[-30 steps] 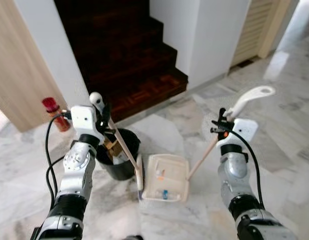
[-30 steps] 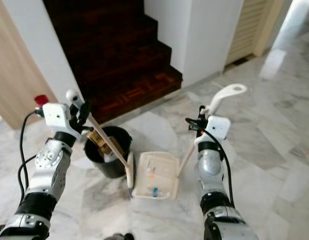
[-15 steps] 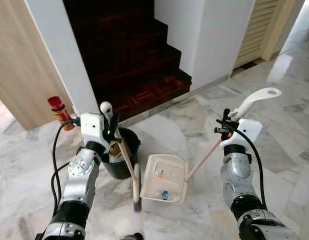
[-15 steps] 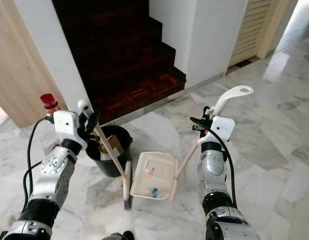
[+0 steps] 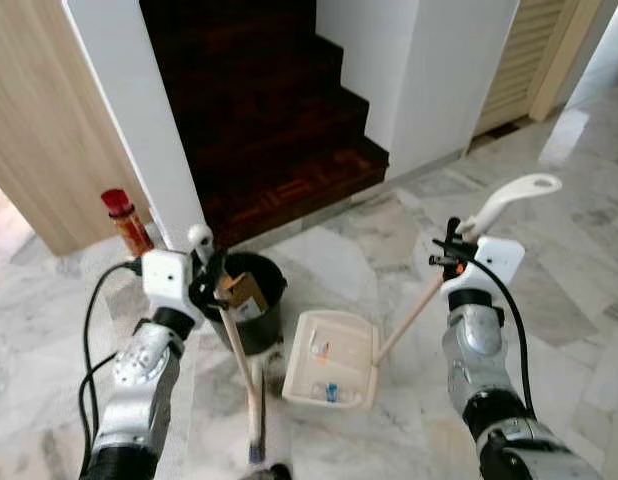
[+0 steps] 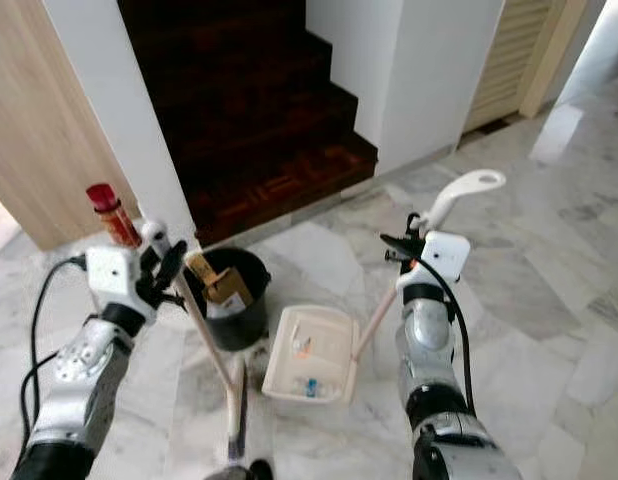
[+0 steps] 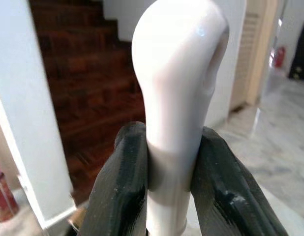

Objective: Sweep floor

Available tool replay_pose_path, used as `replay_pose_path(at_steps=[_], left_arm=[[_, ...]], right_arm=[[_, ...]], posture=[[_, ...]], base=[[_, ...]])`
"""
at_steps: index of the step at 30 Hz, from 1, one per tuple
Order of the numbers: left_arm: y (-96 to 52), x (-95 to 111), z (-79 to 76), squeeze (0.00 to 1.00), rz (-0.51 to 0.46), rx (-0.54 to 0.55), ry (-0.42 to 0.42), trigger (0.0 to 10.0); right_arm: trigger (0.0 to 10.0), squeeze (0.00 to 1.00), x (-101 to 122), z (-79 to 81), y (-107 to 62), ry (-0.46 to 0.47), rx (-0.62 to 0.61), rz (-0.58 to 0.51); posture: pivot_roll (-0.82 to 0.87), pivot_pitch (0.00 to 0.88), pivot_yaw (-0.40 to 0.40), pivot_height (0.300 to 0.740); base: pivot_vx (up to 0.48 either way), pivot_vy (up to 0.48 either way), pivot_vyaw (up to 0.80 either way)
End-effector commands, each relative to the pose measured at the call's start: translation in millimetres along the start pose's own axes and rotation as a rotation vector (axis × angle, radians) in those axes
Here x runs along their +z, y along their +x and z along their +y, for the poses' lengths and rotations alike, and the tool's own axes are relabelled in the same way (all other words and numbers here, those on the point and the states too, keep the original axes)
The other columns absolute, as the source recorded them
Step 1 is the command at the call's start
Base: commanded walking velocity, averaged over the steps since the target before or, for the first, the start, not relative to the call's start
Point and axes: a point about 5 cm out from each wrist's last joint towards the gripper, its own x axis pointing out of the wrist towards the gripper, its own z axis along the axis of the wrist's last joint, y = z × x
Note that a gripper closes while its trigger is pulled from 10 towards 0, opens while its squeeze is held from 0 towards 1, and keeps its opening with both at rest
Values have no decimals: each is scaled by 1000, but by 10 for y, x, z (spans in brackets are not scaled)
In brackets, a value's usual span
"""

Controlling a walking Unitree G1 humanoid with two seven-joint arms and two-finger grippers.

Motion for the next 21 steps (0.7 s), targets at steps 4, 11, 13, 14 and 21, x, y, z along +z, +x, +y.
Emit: replay_pose_path(at_steps=[4, 11, 13, 14, 21], left_arm=[[-37, 107, 7, 0, -20, 20, 31, 10000], [-24, 126, -12, 0, -11, 24, 32, 10000], [-21, 128, -18, 0, -11, 24, 31, 10000], [-19, 129, -22, 0, -9, 23, 30, 10000], [-20, 131, -37, 0, 0, 22, 27, 10000]], right_arm=[[10000, 0, 109, 58, 83, 16, 9, -41], [10000, 0, 101, 44, 82, 10, 9, -34], [10000, 0, 101, 42, 82, 9, 9, -34], [10000, 0, 100, 39, 82, 8, 9, -34], [10000, 0, 93, 29, 81, 11, 5, -28]], posture=[[94, 58, 47, 740], [92, 57, 48, 740], [92, 57, 48, 740], [91, 57, 48, 740], [90, 58, 48, 740]], base=[[0, 0, 0], [0, 147, 0], [0, 343, 0], [0, 345, 0], [0, 361, 0]])
